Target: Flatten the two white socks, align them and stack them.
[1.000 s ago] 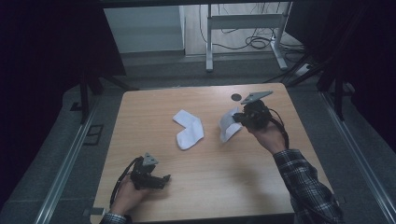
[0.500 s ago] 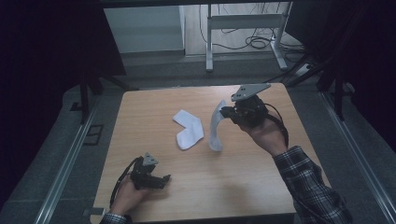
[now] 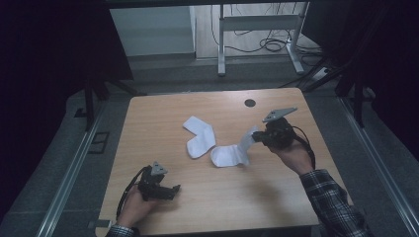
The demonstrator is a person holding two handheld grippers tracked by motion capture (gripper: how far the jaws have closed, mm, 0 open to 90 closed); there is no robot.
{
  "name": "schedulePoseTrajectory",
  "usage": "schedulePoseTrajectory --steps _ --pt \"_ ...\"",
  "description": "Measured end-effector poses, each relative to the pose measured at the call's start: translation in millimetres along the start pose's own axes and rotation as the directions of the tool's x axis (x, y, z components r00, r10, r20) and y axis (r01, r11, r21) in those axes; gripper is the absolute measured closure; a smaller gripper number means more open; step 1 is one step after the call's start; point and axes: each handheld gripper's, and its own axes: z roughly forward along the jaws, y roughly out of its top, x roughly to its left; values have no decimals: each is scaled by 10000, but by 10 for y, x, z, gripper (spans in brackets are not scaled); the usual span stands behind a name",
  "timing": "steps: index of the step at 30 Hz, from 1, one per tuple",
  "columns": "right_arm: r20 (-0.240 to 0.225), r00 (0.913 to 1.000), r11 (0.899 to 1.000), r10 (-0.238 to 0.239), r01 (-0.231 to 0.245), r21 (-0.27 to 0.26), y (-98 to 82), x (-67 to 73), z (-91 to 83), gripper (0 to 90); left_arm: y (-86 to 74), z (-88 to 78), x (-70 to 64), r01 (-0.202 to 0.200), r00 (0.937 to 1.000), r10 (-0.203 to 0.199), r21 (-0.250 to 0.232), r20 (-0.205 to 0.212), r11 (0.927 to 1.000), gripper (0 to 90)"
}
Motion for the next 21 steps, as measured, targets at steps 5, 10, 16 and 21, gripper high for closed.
schedulePoseTrajectory --steps 5,10,16,21 --pt "247 9991 9991 347 -353 253 -199 -151 31 828 0 1 -5 60 10000 -60 5 2 10000 93" --pt "415 9970 9965 657 -677 483 -381 -265 41 822 2 1 -6 73 10000 -73 23 -1 10000 94" --pt "625 9958 9936 668 -721 865 -610 -360 98 813 21 -4 -19 91 10000 -91 218 -19 9997 95" --pt "921 9933 9881 697 -814 1307 -839 -458 174 796 34 -9 -28 97 10000 -96 370 -28 9993 96"
